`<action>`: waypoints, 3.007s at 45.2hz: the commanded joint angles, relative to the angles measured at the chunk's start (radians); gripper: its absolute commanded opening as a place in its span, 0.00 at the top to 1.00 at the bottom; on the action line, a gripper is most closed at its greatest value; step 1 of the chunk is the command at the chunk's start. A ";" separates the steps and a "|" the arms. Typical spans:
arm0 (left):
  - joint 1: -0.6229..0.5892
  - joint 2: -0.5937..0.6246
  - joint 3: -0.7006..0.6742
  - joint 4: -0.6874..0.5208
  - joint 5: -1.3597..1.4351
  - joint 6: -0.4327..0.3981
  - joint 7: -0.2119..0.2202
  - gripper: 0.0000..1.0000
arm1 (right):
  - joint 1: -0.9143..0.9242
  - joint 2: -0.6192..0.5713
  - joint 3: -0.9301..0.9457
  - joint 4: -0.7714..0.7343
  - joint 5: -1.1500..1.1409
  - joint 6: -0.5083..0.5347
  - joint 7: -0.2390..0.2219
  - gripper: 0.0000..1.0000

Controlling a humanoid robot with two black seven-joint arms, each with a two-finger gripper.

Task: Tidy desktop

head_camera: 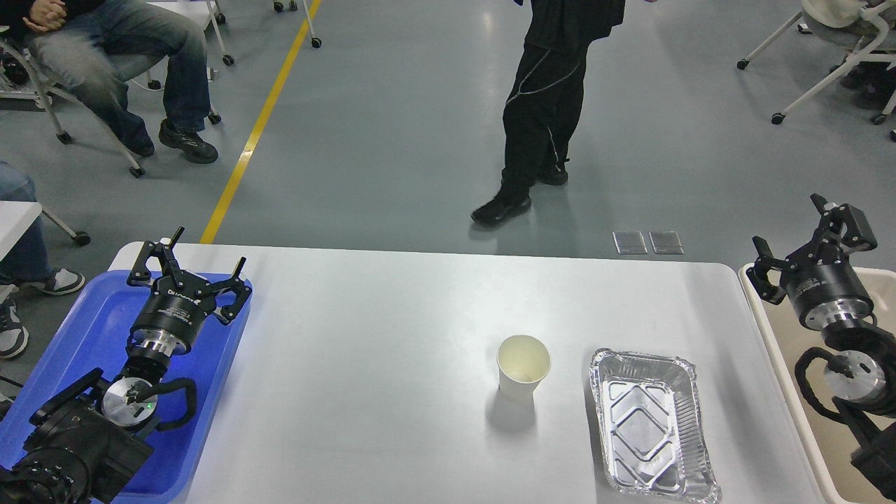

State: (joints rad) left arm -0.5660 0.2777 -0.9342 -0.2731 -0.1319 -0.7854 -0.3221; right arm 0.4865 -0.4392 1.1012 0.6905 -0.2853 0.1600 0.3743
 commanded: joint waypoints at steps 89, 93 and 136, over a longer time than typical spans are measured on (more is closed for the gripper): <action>0.000 0.000 0.000 0.000 0.000 0.000 0.000 0.00 | 0.109 -0.116 -0.286 0.004 0.000 -0.016 -0.011 0.00; 0.000 0.000 0.000 0.000 0.000 0.000 0.000 0.00 | 0.203 -0.154 -0.493 0.004 0.001 -0.019 -0.009 0.00; 0.000 0.000 0.000 0.000 0.000 0.000 0.000 0.00 | 1.147 -0.374 -1.707 0.357 -0.425 -0.004 -0.008 0.01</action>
State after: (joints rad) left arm -0.5661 0.2776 -0.9342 -0.2730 -0.1319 -0.7854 -0.3221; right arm 1.3861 -0.8117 -0.3474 0.9166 -0.5490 0.1526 0.3652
